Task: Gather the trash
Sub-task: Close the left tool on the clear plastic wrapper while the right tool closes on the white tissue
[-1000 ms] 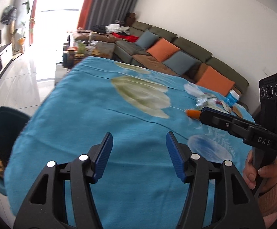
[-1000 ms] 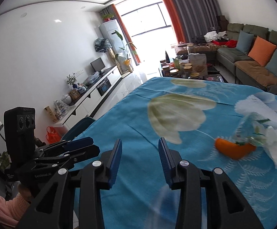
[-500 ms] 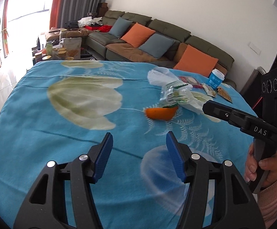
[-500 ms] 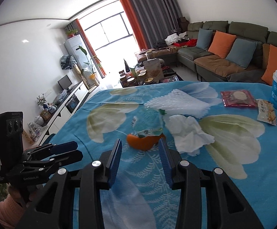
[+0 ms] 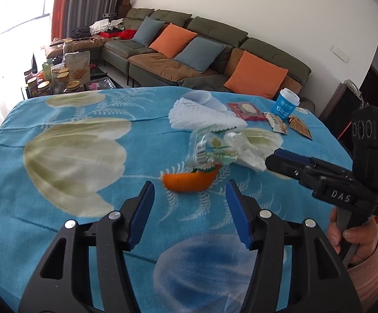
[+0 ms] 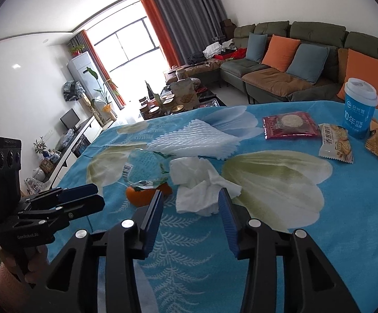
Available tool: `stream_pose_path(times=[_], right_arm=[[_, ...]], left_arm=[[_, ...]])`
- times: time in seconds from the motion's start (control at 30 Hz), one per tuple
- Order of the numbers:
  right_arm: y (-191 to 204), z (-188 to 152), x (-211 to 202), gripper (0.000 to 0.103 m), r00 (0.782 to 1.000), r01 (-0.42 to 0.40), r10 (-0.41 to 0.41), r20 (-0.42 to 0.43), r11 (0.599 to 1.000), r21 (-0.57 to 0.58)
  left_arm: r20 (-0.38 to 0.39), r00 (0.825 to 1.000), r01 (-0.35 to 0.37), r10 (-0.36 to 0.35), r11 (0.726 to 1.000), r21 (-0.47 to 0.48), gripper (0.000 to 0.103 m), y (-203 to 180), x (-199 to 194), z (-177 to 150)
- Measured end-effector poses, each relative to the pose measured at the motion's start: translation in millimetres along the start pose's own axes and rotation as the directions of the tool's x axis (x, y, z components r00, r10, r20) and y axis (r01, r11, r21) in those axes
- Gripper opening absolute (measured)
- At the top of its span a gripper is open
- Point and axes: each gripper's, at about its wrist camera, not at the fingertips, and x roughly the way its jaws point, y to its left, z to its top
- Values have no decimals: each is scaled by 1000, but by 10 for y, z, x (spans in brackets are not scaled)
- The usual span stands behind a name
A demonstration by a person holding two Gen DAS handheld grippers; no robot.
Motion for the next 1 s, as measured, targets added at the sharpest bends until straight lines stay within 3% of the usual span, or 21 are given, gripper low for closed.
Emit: stream_pose_path(times=[0.23,0.57,0.73,0.93,1.0], right_arm=[[-139,44,89,55,1000,9,-8,-26,1000,21],[-147,53,180,54,998,-11,12,-55,1000,23],[-164,42,190,36,997,-27,29,-69,999,28],[-145,26,162,10,996,-45,47,-75,999,21],[-140,27,143,9,997,-48,49,-68,999,19]], left_arm=[[-20,1000,19,-19,1000,21,45,-111,169,143],[-62,997,41,-41,999,0,22,-114,360,215],[-64,997,41,-41,999,-3,9,-112,381,209],[-48,998,38,-39,999,-7,4,-98,327,195],[-38,998,43,-43,999,-10,4,-86,279,195]])
